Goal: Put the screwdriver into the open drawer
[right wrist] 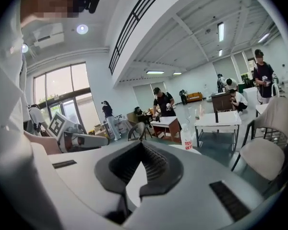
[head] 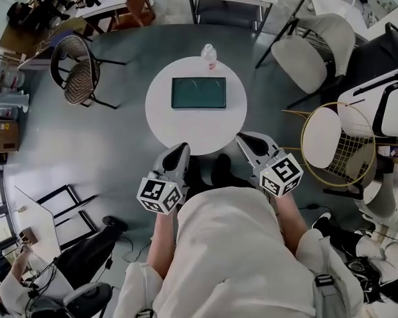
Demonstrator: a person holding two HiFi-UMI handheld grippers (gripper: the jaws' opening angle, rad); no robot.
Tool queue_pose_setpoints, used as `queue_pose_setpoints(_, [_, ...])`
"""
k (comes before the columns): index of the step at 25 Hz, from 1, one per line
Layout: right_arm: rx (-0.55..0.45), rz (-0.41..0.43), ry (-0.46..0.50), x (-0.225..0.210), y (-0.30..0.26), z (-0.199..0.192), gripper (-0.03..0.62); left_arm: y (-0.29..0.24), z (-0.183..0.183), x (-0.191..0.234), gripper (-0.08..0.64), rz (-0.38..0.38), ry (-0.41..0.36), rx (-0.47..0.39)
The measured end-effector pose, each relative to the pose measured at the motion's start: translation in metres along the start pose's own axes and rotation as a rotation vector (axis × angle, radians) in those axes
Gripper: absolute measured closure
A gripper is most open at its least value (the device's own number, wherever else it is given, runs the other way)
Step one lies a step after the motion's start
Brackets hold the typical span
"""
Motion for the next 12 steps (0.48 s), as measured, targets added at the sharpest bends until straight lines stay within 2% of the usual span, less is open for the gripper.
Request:
queue_pose_setpoints(5, [-0.074, -0.043, 0.077, -0.010, 0.022, 0.018, 0.588, 0.005, 0.007, -0.003, 0.548, 0.026, -0.021, -0.028])
queue_pose_setpoints(12, [-0.108, -0.015, 0.062, -0.012, 0.033, 0.021, 0.588, 0.005, 0.005, -0.010, 0.548, 0.029, -0.028, -0.013])
Point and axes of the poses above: the fingertips, and each gripper's own axes: y backward along the fingers, x to its left, z out of its top, the point moved 10 cm from there along y, backward along the fingers, and after that the axes turned 2 degrees about x, right-handed, at the moved point
